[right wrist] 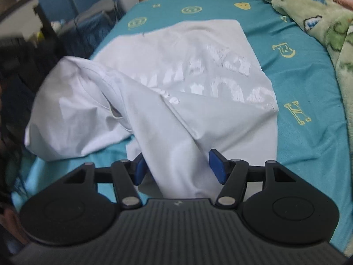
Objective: Fold clothes
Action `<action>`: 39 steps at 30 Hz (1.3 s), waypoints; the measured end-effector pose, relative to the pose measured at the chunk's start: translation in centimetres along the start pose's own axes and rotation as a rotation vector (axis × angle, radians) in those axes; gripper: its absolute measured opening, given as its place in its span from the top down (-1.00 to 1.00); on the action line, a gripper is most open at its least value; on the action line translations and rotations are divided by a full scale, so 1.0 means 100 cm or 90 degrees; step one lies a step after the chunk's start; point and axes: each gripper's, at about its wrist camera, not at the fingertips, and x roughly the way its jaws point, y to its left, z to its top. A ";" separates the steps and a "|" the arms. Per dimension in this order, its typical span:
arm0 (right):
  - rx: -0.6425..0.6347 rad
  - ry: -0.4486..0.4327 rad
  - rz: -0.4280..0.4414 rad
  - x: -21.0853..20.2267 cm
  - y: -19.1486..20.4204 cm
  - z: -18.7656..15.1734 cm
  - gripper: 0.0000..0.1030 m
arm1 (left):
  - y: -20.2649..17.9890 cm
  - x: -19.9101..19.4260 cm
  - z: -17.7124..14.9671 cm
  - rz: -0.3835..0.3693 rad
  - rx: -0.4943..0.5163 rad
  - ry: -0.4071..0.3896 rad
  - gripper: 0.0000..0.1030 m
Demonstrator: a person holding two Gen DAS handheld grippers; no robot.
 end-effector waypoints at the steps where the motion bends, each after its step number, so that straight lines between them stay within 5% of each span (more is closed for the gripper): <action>1: -0.011 0.000 -0.005 -0.003 0.002 -0.003 -0.20 | 0.001 -0.003 0.000 -0.001 -0.003 0.001 0.99; 10: 0.033 -0.071 0.002 -0.049 -0.003 -0.008 -0.20 | -0.018 -0.016 -0.033 0.021 0.041 0.084 0.93; 14: 0.106 -0.121 0.014 -0.065 -0.018 -0.005 -0.20 | -0.027 -0.019 -0.063 0.009 0.005 0.139 0.77; 20: 0.125 -0.139 0.004 -0.059 -0.017 -0.003 -0.20 | -0.048 0.007 -0.097 0.032 0.062 0.202 0.34; 24: 0.118 -0.140 0.018 -0.053 -0.012 -0.001 -0.20 | -0.041 0.039 -0.107 0.055 0.020 0.223 0.24; 29: 0.017 -0.131 0.005 -0.040 0.014 0.000 -0.20 | -0.030 0.067 -0.109 0.057 -0.031 0.206 0.20; 32: -0.034 -0.129 0.001 -0.034 0.029 -0.002 -0.20 | -0.020 0.080 -0.112 0.070 -0.064 0.204 0.34; 34: -0.047 -0.128 0.001 -0.031 0.035 -0.003 -0.20 | -0.011 0.083 -0.111 0.076 -0.088 0.202 0.90; 35: -0.049 -0.126 0.002 -0.028 0.035 -0.003 -0.20 | -0.006 0.082 -0.109 0.078 -0.100 0.202 1.00; 39: -0.065 -0.128 -0.006 -0.020 0.039 -0.001 -0.20 | 0.000 0.065 -0.099 0.053 -0.137 0.178 1.00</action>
